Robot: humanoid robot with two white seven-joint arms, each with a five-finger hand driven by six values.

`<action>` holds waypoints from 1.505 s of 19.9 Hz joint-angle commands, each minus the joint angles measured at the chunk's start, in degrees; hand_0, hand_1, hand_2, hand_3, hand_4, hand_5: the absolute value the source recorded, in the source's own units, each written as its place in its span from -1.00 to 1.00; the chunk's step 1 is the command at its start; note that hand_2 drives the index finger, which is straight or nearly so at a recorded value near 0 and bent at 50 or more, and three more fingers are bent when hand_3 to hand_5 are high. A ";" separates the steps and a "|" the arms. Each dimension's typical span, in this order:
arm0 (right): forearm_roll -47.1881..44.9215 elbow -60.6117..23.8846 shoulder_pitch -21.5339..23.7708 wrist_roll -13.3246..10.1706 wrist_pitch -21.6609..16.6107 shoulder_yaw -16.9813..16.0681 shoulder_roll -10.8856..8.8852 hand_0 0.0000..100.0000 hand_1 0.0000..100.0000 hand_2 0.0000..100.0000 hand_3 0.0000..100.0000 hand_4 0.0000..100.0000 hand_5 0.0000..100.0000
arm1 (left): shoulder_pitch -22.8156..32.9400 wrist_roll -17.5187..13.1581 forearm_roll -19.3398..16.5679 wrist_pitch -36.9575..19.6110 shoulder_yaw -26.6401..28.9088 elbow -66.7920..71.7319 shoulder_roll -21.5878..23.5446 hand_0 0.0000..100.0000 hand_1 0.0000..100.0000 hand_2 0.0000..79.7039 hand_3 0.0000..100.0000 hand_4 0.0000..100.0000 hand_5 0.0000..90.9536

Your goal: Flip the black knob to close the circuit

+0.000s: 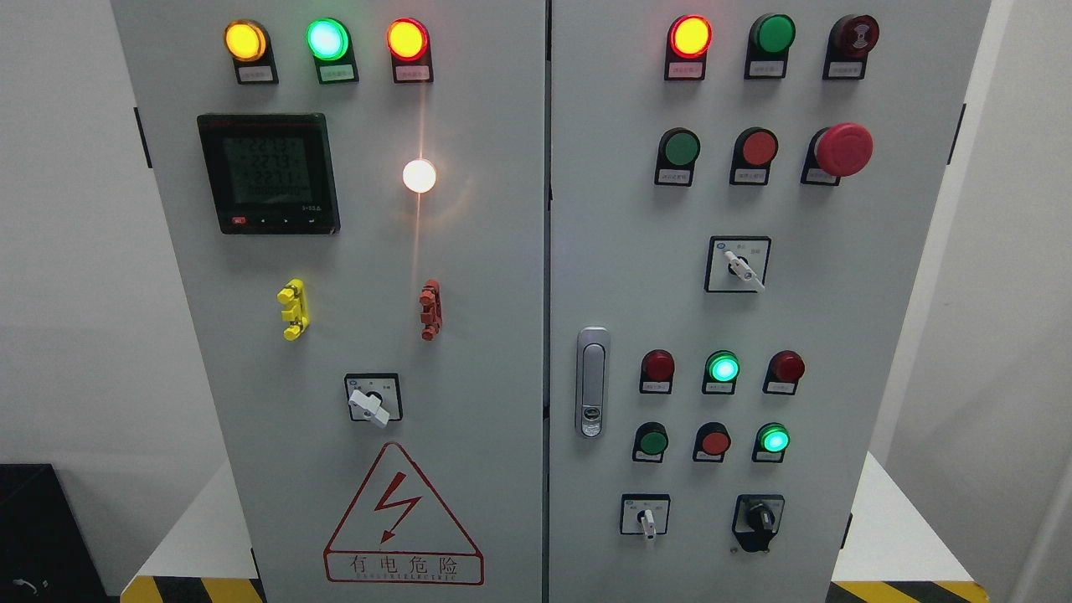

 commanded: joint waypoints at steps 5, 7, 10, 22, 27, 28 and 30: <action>8.35 -27.44 0.75 -4.14 0.04 -2.33 1.13 -1.00 -1.00 0.27 0.65 0.44 0.33 | 0.00 0.06 0.00 -0.05 -0.06 -0.03 0.00 -0.76 0.11 -1.00 -1.00 -1.00 -1.00; 8.52 -29.82 1.11 -9.23 0.04 -1.36 1.13 -1.00 -1.00 0.49 0.85 0.58 0.56 | 0.00 -0.03 0.00 -0.05 0.02 -0.03 0.00 -0.76 0.11 -1.00 -1.00 -1.00 -1.00; 12.19 -33.95 1.11 -11.19 1.00 -1.09 1.13 -1.00 -1.00 0.73 1.00 0.82 0.82 | 0.00 -0.03 0.00 -0.05 0.02 0.06 0.00 -0.76 0.11 -1.00 -1.00 -1.00 -1.00; 18.10 -38.97 -2.40 -15.67 4.87 -0.91 1.48 -1.00 -1.00 0.79 1.00 0.93 0.97 | 0.00 -0.03 0.00 -0.05 0.02 0.06 0.00 -0.76 0.11 -1.00 -1.00 -1.00 -1.00; 22.93 -43.53 -4.16 -15.23 6.63 -0.04 1.57 -1.00 -1.00 0.83 1.00 0.96 0.99 | 0.00 -0.03 0.00 -0.05 -0.06 -0.03 0.00 -0.76 0.11 -1.00 -1.00 -1.00 -1.00; 23.54 -44.24 -4.86 -15.06 7.33 0.31 1.57 -1.00 -1.00 0.84 1.00 0.96 1.00 | 0.00 -0.03 0.00 -0.05 0.02 0.06 0.00 -0.76 0.11 -1.00 -1.00 -1.00 -1.00; 24.69 -45.56 -6.01 -12.96 8.04 0.23 1.66 -1.00 -1.00 0.84 1.00 0.97 1.00 | 0.00 -0.03 0.00 -0.05 0.02 -0.03 0.00 -0.76 0.11 -1.00 -1.00 -1.00 -1.00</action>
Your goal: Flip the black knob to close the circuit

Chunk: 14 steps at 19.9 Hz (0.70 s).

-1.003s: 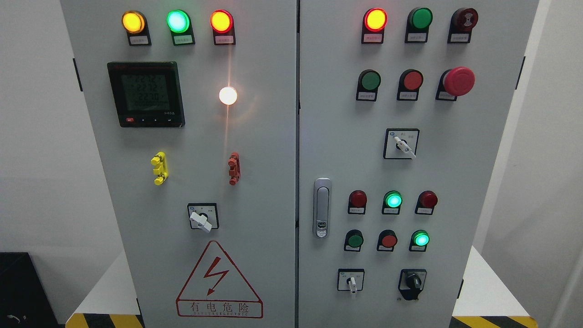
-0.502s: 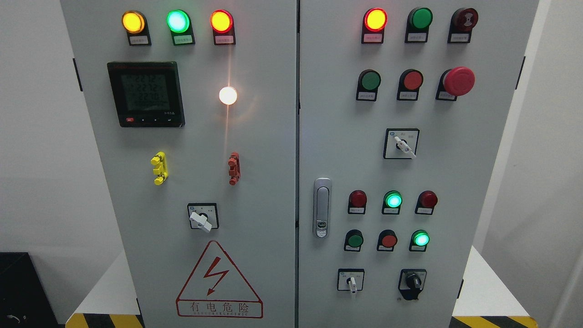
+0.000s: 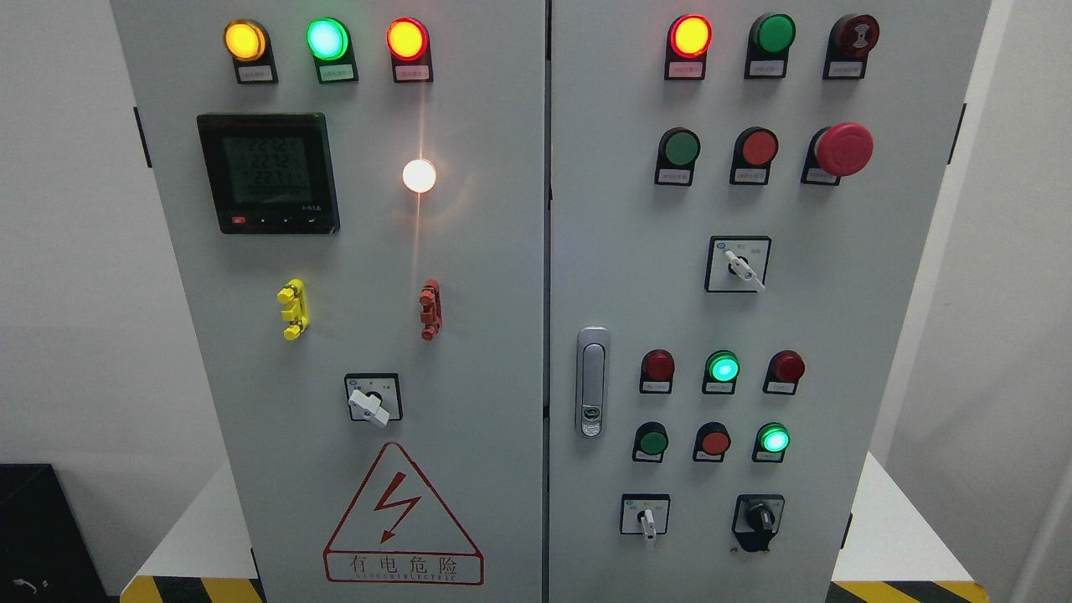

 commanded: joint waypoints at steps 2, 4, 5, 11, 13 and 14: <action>3.52 -9.63 -3.06 3.32 1.23 1.01 0.37 -1.00 -1.00 0.84 1.00 0.97 1.00 | 0.00 -0.01 0.00 -0.05 -0.06 0.07 0.00 -0.76 0.11 -1.00 -1.00 -1.00 -1.00; 3.44 -9.63 -4.21 3.50 1.32 1.10 0.02 -1.00 -1.00 0.84 1.00 0.97 1.00 | 0.00 -0.01 0.00 -0.05 -0.06 -0.01 0.00 -0.76 0.11 -1.00 -1.00 -1.00 -1.00; 3.44 -9.63 -4.91 3.58 1.41 1.01 -0.33 -1.00 -1.00 0.84 1.00 0.98 1.00 | 0.00 -0.01 0.00 -0.05 0.02 -0.01 0.00 -0.76 0.11 -1.00 -1.00 -1.00 -1.00; 3.26 -10.16 -7.20 4.81 4.13 1.80 -2.62 -1.00 -1.00 0.84 1.00 0.99 1.00 | 0.00 -0.01 0.00 -0.05 0.02 -0.01 0.00 -0.76 0.11 -1.00 -1.00 -1.00 -1.00; 3.17 -10.86 -7.37 5.87 4.92 1.89 -3.58 -1.00 -1.00 0.84 1.00 0.99 1.00 | 0.00 -0.01 0.00 -0.05 -0.06 -0.01 0.00 -0.76 0.11 -1.00 -1.00 -1.00 -1.00; 3.17 -10.95 -7.81 6.13 5.10 1.89 -3.85 -1.00 -1.00 0.84 1.00 0.99 1.00 | 0.00 0.08 0.00 -0.05 0.02 -0.01 0.00 -0.76 0.11 -1.00 -1.00 -1.00 -1.00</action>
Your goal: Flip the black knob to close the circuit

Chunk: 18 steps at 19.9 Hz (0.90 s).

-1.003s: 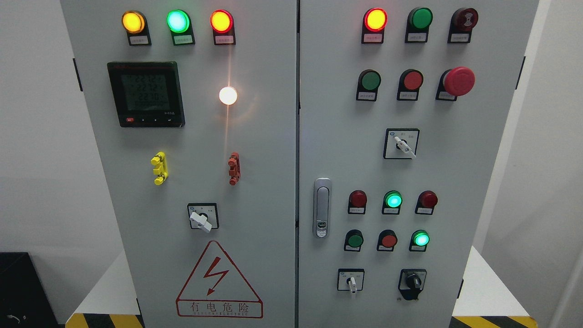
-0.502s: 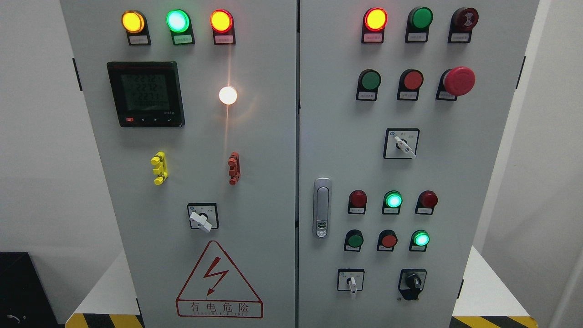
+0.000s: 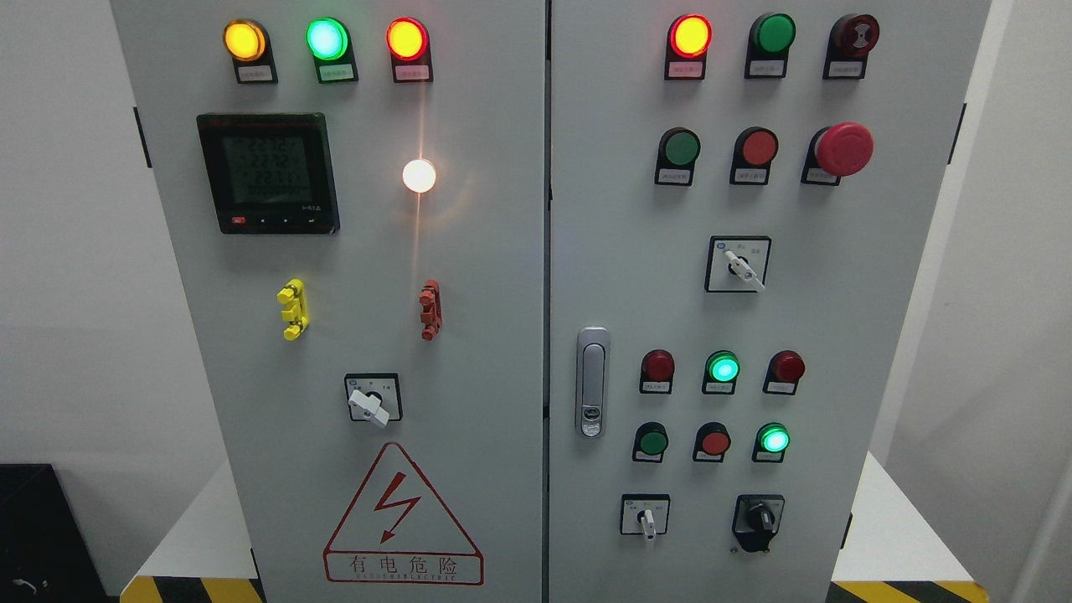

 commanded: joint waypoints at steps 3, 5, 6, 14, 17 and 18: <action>0.46 -3.84 -3.59 2.10 0.91 1.23 -2.39 -1.00 -1.00 0.84 1.00 0.99 1.00 | 0.00 0.00 0.00 -0.04 0.02 0.07 -0.01 -0.76 0.11 -1.00 -1.00 -1.00 -1.00; 0.89 -4.28 -4.74 2.45 1.17 1.23 -2.39 -1.00 -1.00 0.84 1.00 0.99 1.00 | 0.00 0.00 0.00 -0.04 -0.07 -0.02 -0.01 -0.76 0.11 -1.00 -1.00 -1.00 -1.00; 1.94 -4.28 -5.18 2.89 1.17 1.23 -2.30 -1.00 -1.00 0.84 1.00 0.99 1.00 | 0.00 0.08 0.00 -0.04 0.02 -0.02 -0.01 -0.76 0.11 -1.00 -1.00 -1.00 -1.00; 5.03 -4.81 -7.38 5.35 1.17 1.32 -0.72 -1.00 -1.00 0.84 1.00 0.99 1.00 | 0.00 0.00 0.00 -0.04 -0.07 0.07 -0.01 -0.76 0.11 -1.00 -1.00 -1.00 -1.00; 5.03 -4.99 -7.82 5.79 1.17 1.32 -0.72 -1.00 -1.00 0.84 1.00 0.99 1.00 | 0.00 0.00 0.00 -0.04 -0.07 -0.02 -0.01 -0.76 0.11 -1.00 -1.00 -1.00 -1.00; 5.03 -5.42 -7.91 6.14 1.17 1.32 -0.63 -1.00 -1.00 0.85 1.00 0.99 1.00 | 0.00 0.00 0.00 -0.04 0.02 -0.02 -0.01 -0.76 0.11 -1.00 -1.00 -1.00 -1.00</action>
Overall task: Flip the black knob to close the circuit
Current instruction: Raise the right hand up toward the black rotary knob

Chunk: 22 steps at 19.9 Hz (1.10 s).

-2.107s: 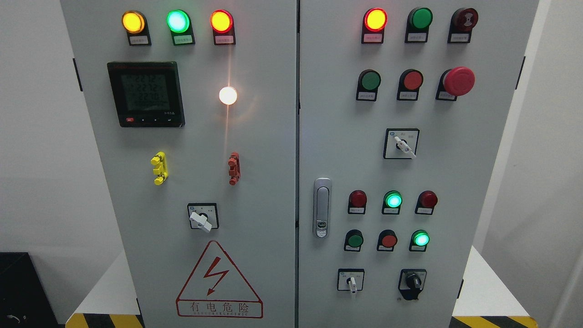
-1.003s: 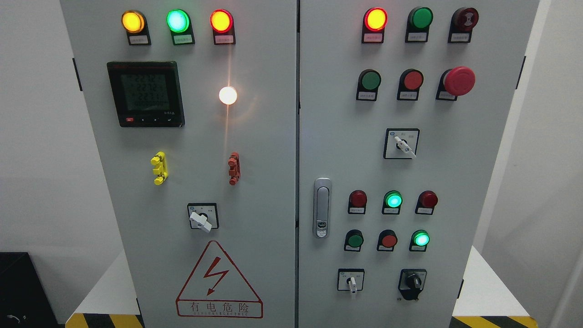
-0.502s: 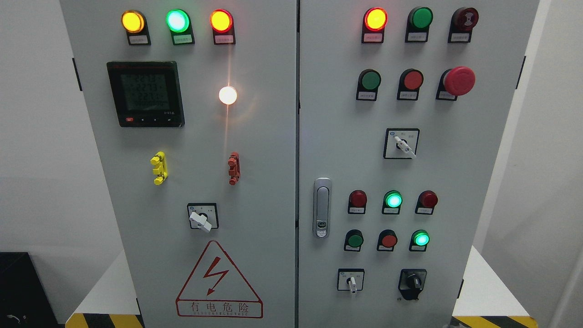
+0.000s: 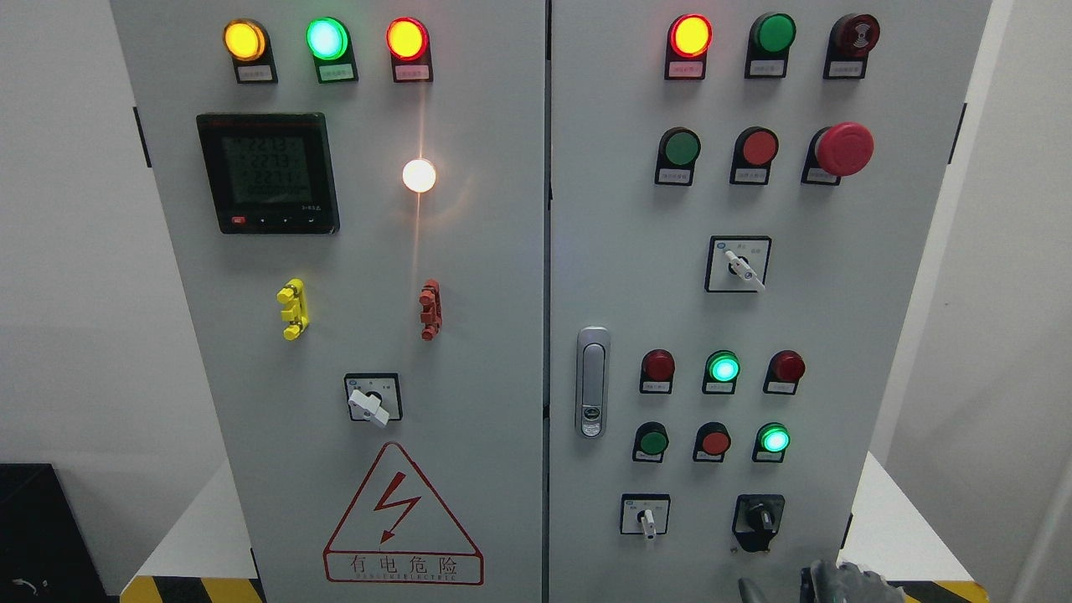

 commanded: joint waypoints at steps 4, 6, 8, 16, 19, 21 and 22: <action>0.92 -2.44 -1.33 1.14 0.04 1.19 1.21 -1.00 -1.00 0.85 1.00 0.99 1.00 | 0.00 0.05 0.00 -0.05 0.04 0.05 0.00 -0.76 0.11 -1.00 -1.00 -1.00 -1.00; 0.92 -2.44 -1.42 1.14 0.04 1.19 1.30 -1.00 -1.00 0.84 1.00 0.98 1.00 | 0.00 0.05 0.00 -0.05 0.04 -0.04 0.00 -0.76 0.11 -1.00 -1.00 -1.00 -1.00; 0.92 -2.44 -1.59 1.14 0.04 1.19 1.30 -1.00 -1.00 0.85 1.00 0.98 1.00 | 0.00 0.05 0.00 -0.05 0.04 0.05 0.00 -0.76 0.11 -1.00 -1.00 -1.00 -1.00; 2.49 -2.35 -2.21 1.23 0.04 1.19 1.39 -1.00 -1.00 0.84 1.00 0.98 1.00 | 0.00 0.05 0.00 -0.05 0.04 0.05 0.00 -0.76 0.11 -1.00 -1.00 -1.00 -1.00; 2.76 -2.18 -2.30 1.23 0.12 1.11 1.30 -1.00 -1.00 0.84 1.00 0.98 1.00 | 0.00 0.05 0.00 -0.05 0.04 -0.03 0.00 -0.76 0.11 -1.00 -1.00 -1.00 -1.00; 5.29 -1.83 -2.65 1.14 -0.05 0.93 1.30 -1.00 -1.00 0.84 1.00 0.98 1.00 | 0.00 0.05 0.00 -0.05 0.04 -0.03 0.00 -0.76 0.11 -1.00 -1.00 -1.00 -1.00; 6.44 -1.83 -2.82 1.14 -0.05 0.76 1.30 -1.00 -1.00 0.84 1.00 0.98 1.00 | 0.00 0.05 0.00 -0.05 0.04 0.05 0.00 -0.76 0.11 -1.00 -1.00 -1.00 -1.00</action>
